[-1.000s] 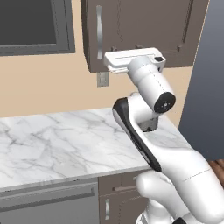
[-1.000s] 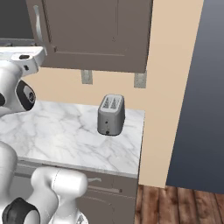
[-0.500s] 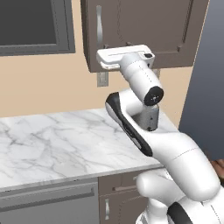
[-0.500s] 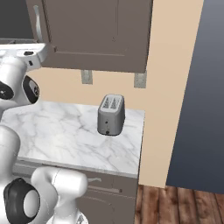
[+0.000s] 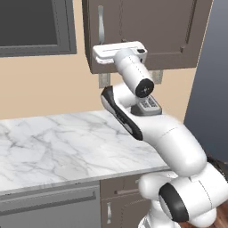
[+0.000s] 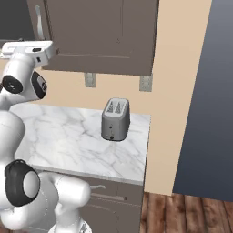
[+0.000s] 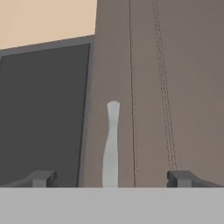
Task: Get the candle and the liquor from the cabinet and move them to the dining counter.
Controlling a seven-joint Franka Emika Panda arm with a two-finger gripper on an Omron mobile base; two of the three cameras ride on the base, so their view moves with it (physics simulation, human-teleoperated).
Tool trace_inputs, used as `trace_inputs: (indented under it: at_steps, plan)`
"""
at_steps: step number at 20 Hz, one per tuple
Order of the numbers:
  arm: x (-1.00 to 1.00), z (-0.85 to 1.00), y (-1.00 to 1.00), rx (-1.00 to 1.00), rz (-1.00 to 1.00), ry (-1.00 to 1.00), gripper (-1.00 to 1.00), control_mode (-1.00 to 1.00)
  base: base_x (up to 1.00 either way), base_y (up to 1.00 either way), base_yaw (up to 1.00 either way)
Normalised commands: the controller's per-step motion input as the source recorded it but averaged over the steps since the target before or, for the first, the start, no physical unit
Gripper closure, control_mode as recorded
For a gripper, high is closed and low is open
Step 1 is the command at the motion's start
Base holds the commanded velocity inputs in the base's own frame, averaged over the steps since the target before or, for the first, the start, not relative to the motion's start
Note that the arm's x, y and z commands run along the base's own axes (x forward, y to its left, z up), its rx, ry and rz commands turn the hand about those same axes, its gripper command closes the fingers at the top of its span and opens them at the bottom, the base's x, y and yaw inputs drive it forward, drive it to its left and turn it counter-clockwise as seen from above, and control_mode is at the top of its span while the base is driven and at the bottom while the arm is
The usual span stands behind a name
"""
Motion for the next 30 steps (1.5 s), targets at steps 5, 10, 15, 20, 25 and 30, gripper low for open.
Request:
trace_inputs:
  at_steps: [5,10,15,20,25,30]
  plan:
    - [0.47,0.00,0.00,0.00,-0.10,0.00,-1.00,-1.00,0.00,0.00,0.00]
    - [0.41,0.00,0.07,0.00,-0.10,0.00,-1.00,-1.00,0.00,0.00,0.00]
    - [0.08,0.00,0.22,0.00,-0.01,0.00,-1.00,-1.00,0.00,0.00,0.00]
    - [0.06,0.00,0.28,-0.01,0.00,0.00,-1.00,-1.00,0.00,0.00,0.00]
    - [0.31,0.00,0.06,0.00,0.00,0.00,-1.00,-1.00,0.00,0.00,0.00]
    - [0.35,0.00,0.00,0.00,0.00,0.00,-1.00,-1.00,0.00,0.00,0.00]
